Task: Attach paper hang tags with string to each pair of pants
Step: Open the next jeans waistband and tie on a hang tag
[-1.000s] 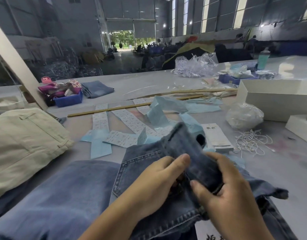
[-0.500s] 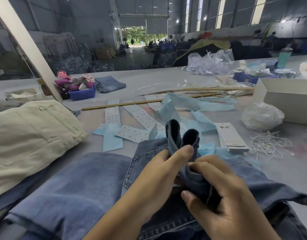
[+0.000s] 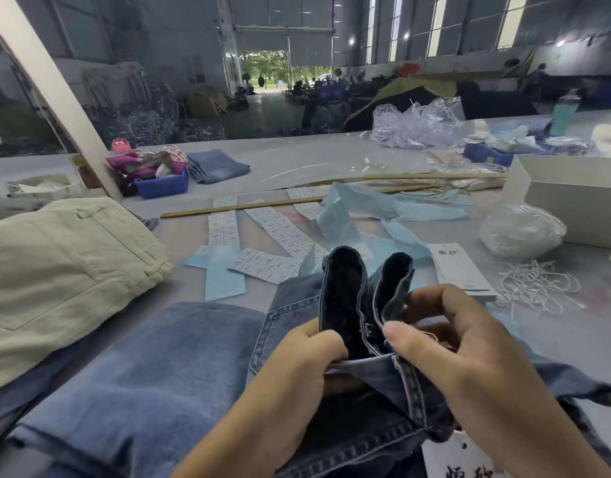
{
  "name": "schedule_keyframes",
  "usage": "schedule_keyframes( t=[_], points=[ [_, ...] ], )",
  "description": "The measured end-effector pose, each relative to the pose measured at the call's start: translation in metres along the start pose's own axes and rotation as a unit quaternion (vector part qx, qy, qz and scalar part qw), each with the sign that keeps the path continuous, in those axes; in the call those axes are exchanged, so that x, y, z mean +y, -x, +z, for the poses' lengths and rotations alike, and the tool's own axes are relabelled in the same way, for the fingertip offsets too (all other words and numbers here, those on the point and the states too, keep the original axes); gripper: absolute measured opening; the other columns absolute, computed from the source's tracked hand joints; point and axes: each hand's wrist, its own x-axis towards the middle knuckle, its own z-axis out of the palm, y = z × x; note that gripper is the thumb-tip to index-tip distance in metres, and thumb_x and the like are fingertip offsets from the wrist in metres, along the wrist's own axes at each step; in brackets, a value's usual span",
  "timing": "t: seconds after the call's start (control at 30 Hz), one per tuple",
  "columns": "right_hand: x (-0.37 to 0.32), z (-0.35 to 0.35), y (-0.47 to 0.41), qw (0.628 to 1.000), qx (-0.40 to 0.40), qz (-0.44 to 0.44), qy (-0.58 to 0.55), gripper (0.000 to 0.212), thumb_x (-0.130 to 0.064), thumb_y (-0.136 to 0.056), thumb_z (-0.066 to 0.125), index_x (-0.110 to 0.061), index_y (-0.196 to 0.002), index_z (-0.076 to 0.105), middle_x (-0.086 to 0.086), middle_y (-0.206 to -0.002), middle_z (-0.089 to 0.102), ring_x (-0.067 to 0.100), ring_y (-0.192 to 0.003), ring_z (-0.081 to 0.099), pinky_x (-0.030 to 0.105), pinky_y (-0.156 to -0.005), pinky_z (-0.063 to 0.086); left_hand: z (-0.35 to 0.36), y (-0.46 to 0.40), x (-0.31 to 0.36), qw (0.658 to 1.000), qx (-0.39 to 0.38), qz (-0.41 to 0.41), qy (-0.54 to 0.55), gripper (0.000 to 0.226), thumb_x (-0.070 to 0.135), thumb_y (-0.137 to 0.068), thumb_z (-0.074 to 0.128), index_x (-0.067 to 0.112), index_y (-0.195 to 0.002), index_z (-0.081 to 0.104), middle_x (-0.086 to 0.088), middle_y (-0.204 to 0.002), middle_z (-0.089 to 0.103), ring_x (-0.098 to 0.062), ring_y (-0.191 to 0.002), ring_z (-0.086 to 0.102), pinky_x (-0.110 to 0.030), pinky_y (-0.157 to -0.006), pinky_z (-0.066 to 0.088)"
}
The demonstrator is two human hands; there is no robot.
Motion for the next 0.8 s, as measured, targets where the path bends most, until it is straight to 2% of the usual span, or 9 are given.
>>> schedule_keyframes(
  t=[0.2,0.3,0.4,0.5,0.53,0.6,0.67,0.73,0.8],
  points=[
    [-0.004,-0.009,-0.005,0.999,-0.039,0.003,-0.005,0.036,-0.038,-0.068,0.073,-0.047,-0.1,0.059,-0.018,-0.096,0.069,0.009,-0.08,0.069,0.042,-0.077,0.055,0.0,0.0,-0.004,0.998,-0.026,0.043,-0.022,0.039,0.006,-0.072,0.049,0.002,-0.103,0.071,-0.021,-0.11,0.071,-0.038,-0.105,0.066,-0.05,-0.095,0.054],
    [0.001,-0.014,-0.005,1.0,-0.005,-0.009,0.007,0.037,-0.024,-0.081,0.072,-0.049,-0.101,0.053,-0.019,-0.101,0.065,0.013,-0.08,0.067,0.049,-0.08,0.054,0.002,0.002,-0.004,0.997,-0.029,0.059,-0.04,0.037,0.006,-0.072,0.049,0.011,-0.097,0.074,-0.013,-0.106,0.074,-0.025,-0.095,0.071,-0.033,-0.08,0.058],
    [-0.001,-0.014,-0.001,0.977,0.064,-0.111,0.171,0.053,-0.009,-0.078,0.07,-0.049,-0.104,0.047,-0.022,-0.103,0.055,0.008,-0.062,0.058,0.027,-0.064,0.048,0.005,0.002,-0.004,0.994,-0.027,0.078,-0.065,0.037,0.005,-0.07,0.048,0.01,-0.096,0.073,-0.011,-0.103,0.075,-0.019,-0.088,0.071,-0.031,-0.075,0.057],
    [-0.015,-0.014,0.002,0.918,0.042,-0.252,0.305,0.045,0.009,-0.066,0.071,-0.025,-0.095,0.066,-0.01,-0.099,0.057,-0.009,-0.06,0.043,0.011,-0.063,0.04,0.011,0.001,-0.002,0.993,-0.033,0.098,-0.064,0.038,0.001,-0.069,0.045,0.003,-0.1,0.068,-0.017,-0.098,0.072,-0.027,-0.085,0.066,-0.042,-0.08,0.053],
    [-0.017,-0.013,0.002,0.914,0.007,-0.268,0.306,0.032,0.001,-0.069,0.072,-0.025,-0.087,0.067,-0.014,-0.09,0.059,-0.006,-0.066,0.049,0.013,-0.065,0.042,0.012,0.001,-0.001,0.992,-0.036,0.105,-0.057,0.036,-0.001,-0.07,0.044,0.002,-0.097,0.067,-0.017,-0.092,0.07,-0.026,-0.082,0.064,-0.04,-0.077,0.053],
    [-0.019,-0.013,0.0,0.932,-0.061,-0.2,0.296,0.011,-0.041,-0.079,0.065,-0.031,-0.076,0.062,-0.016,-0.078,0.058,0.002,-0.076,0.055,0.016,-0.066,0.041,0.013,0.001,0.0,0.992,-0.036,0.113,-0.053,0.034,-0.003,-0.071,0.044,0.0,-0.097,0.067,-0.02,-0.088,0.069,-0.025,-0.08,0.065,-0.033,-0.073,0.053],
    [-0.018,-0.015,-0.002,0.947,-0.098,-0.12,0.282,0.041,-0.072,-0.074,0.054,-0.032,-0.076,0.057,-0.022,-0.085,0.059,0.001,-0.079,0.055,0.015,-0.066,0.042,0.013,0.001,0.0,0.991,-0.043,0.115,-0.054,0.038,-0.003,-0.073,0.044,-0.001,-0.103,0.067,-0.025,-0.098,0.07,-0.033,-0.087,0.068,-0.038,-0.079,0.056],
    [-0.018,-0.018,-0.004,0.957,-0.106,-0.064,0.264,0.038,-0.069,-0.065,0.059,-0.033,-0.079,0.057,-0.027,-0.082,0.063,-0.002,-0.071,0.058,0.015,-0.063,0.045,0.013,0.002,-0.002,0.99,-0.05,0.115,-0.063,0.033,-0.002,-0.073,0.044,-0.002,-0.1,0.065,-0.022,-0.094,0.07,-0.033,-0.085,0.067,-0.04,-0.078,0.054],
    [-0.018,-0.021,-0.006,0.963,-0.105,-0.042,0.246,0.02,-0.051,-0.074,0.066,-0.034,-0.083,0.061,-0.019,-0.073,0.067,0.003,-0.061,0.06,0.019,-0.054,0.046,0.013,0.002,-0.003,0.99,-0.041,0.113,-0.074,0.024,0.0,-0.075,0.046,-0.003,-0.094,0.062,-0.019,-0.086,0.064,-0.03,-0.079,0.062,-0.041,-0.074,0.049]
  ],
)
